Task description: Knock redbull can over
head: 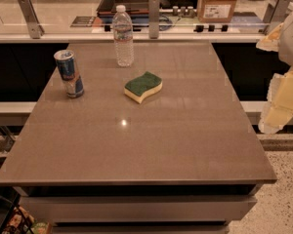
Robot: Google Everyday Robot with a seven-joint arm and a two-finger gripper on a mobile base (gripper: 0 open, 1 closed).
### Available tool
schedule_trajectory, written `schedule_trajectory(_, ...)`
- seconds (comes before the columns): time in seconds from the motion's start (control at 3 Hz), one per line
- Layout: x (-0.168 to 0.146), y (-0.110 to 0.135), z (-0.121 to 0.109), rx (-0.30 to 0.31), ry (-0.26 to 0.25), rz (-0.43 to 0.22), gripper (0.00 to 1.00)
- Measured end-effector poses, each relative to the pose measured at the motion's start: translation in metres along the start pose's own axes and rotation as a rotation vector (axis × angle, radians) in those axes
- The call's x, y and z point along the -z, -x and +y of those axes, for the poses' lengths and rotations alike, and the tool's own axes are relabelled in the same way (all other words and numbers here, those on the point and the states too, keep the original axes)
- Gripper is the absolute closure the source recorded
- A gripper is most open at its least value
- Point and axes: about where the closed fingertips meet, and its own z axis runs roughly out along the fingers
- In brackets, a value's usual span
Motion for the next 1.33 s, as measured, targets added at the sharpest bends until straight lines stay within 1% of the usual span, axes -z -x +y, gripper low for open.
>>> schedule_trajectory(0.33, 0.001, 0.006, -0.001, -0.011, -0.002, -0.005, 0.0)
schedule_trajectory(0.67, -0.005, 0.024, 0.003, -0.038, -0.009, -0.085, 0.0)
schedule_trajectory(1.0, -0.021, 0.044, 0.004, -0.055, -0.022, -0.26, 0.0)
schedule_trajectory(1.33, -0.031, 0.078, -0.004, -0.051, -0.043, -0.469, 0.0)
